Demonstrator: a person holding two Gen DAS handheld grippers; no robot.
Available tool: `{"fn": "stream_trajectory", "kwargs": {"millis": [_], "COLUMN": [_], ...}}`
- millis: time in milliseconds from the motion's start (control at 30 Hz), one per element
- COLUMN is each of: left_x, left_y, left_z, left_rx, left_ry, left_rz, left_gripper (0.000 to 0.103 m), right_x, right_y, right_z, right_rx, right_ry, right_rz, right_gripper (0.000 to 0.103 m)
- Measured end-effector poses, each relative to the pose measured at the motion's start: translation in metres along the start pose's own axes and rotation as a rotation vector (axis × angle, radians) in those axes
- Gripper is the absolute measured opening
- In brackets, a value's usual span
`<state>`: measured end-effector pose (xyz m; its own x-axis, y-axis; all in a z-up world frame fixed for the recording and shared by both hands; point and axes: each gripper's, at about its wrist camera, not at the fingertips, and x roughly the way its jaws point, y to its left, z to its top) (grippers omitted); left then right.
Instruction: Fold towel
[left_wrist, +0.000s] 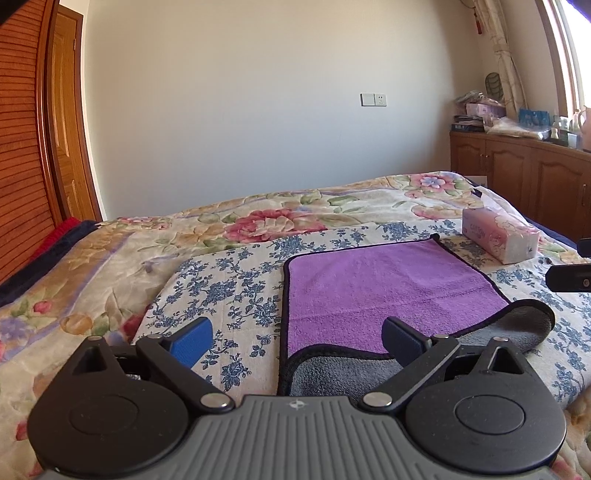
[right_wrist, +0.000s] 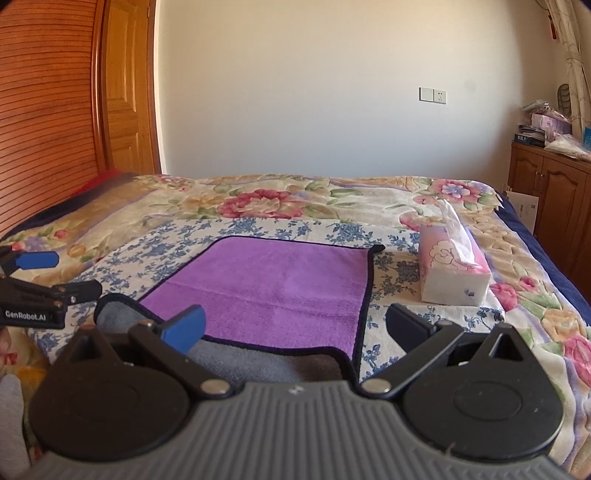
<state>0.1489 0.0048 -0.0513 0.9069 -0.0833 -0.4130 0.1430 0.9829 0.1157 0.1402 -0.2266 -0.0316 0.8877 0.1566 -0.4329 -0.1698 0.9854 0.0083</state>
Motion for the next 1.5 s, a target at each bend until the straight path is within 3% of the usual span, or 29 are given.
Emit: {"fn": "stream_trajectory", "kwargs": {"millis": [167, 400, 633, 1000, 1267, 1367, 1500], "left_x": [0.013, 0.03, 0.044, 0.055, 0.059, 0.059, 0.06], "left_y": [0.007, 0.02, 0.025, 0.027, 0.029, 0.028, 0.027], "left_z": [-0.001, -0.003, -0.004, -0.012, -0.016, -0.017, -0.018], "left_rx": [-0.015, -0.101, -0.129, -0.164, -0.17, -0.166, -0.164], "left_ry": [0.023, 0.101, 0.156, 0.236, 0.256, 0.259, 0.26], "left_rz": [-0.017, -0.073, -0.102, -0.138, -0.137, -0.136, -0.134], "left_gripper": [0.09, 0.067, 0.06, 0.034, 0.03, 0.03, 0.03], "right_x": [0.007, 0.018, 0.028, 0.046, 0.055, 0.058, 0.061], "right_y": [-0.003, -0.004, -0.009, -0.016, -0.027, -0.031, -0.034], "right_z": [-0.001, -0.002, -0.005, -0.008, -0.01, -0.011, -0.012], "right_rx": [-0.008, -0.025, -0.017, 0.013, 0.072, 0.092, 0.116], "right_ry": [0.011, 0.04, 0.073, 0.145, 0.205, 0.23, 0.267], "right_rz": [0.0, 0.014, 0.024, 0.061, 0.084, 0.1, 0.116], "right_gripper": [0.103, 0.103, 0.103, 0.103, 0.102, 0.089, 0.083]}}
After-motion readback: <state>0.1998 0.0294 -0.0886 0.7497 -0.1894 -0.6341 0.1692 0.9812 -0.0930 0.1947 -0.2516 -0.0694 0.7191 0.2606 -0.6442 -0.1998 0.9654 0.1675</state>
